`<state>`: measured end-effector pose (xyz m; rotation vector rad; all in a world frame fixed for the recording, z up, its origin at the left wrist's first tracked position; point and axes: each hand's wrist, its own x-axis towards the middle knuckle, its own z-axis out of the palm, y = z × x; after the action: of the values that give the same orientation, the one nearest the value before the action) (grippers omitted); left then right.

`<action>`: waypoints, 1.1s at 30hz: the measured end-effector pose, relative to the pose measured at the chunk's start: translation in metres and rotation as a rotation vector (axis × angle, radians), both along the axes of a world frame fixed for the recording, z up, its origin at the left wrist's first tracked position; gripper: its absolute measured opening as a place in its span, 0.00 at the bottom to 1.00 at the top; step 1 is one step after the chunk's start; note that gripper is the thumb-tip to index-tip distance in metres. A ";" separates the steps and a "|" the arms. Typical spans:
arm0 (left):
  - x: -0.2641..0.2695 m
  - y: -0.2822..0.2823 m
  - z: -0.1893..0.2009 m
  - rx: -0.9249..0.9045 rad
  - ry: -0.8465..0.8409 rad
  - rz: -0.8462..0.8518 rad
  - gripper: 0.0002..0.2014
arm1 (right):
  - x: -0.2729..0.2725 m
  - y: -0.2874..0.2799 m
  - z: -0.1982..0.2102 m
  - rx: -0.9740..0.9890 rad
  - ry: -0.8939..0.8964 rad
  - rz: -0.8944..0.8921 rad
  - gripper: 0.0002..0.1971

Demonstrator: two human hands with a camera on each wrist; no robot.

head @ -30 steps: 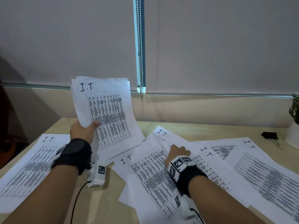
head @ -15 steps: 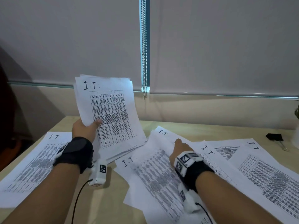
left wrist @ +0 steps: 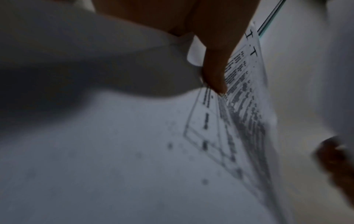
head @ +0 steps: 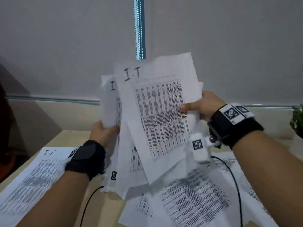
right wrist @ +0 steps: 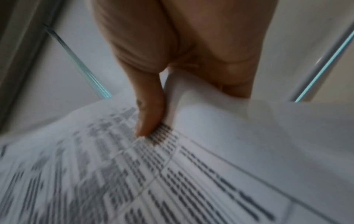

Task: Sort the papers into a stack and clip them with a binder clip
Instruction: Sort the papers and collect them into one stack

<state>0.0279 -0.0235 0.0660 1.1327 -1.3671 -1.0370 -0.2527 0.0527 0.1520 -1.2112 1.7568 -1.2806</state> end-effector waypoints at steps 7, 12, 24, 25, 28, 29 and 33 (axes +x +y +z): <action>-0.034 0.011 -0.004 0.052 0.094 -0.214 0.08 | 0.001 0.003 -0.032 0.024 -0.138 -0.110 0.34; -0.043 0.015 -0.012 0.227 0.229 -0.315 0.48 | -0.002 0.008 -0.040 -0.056 -0.179 -0.195 0.29; 0.041 -0.017 -0.016 -0.005 0.028 0.297 0.21 | -0.053 0.029 -0.111 0.757 0.869 -0.041 0.27; 0.051 -0.018 -0.020 0.006 0.035 0.318 0.23 | -0.054 0.038 -0.124 0.898 0.926 -0.006 0.33; 0.072 -0.020 -0.032 0.066 0.044 0.336 0.26 | -0.048 0.052 -0.156 0.966 0.881 0.005 0.40; 0.075 -0.020 -0.034 0.080 0.043 0.343 0.25 | -0.048 0.051 -0.162 0.936 0.876 0.001 0.36; 0.076 -0.020 -0.039 0.099 0.043 0.349 0.12 | -0.051 0.043 -0.168 0.886 0.885 -0.021 0.19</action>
<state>0.1036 -0.0433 0.0273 1.3579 -1.0453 -0.8749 -0.3034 0.0958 -0.0155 -1.2393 2.5044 0.1990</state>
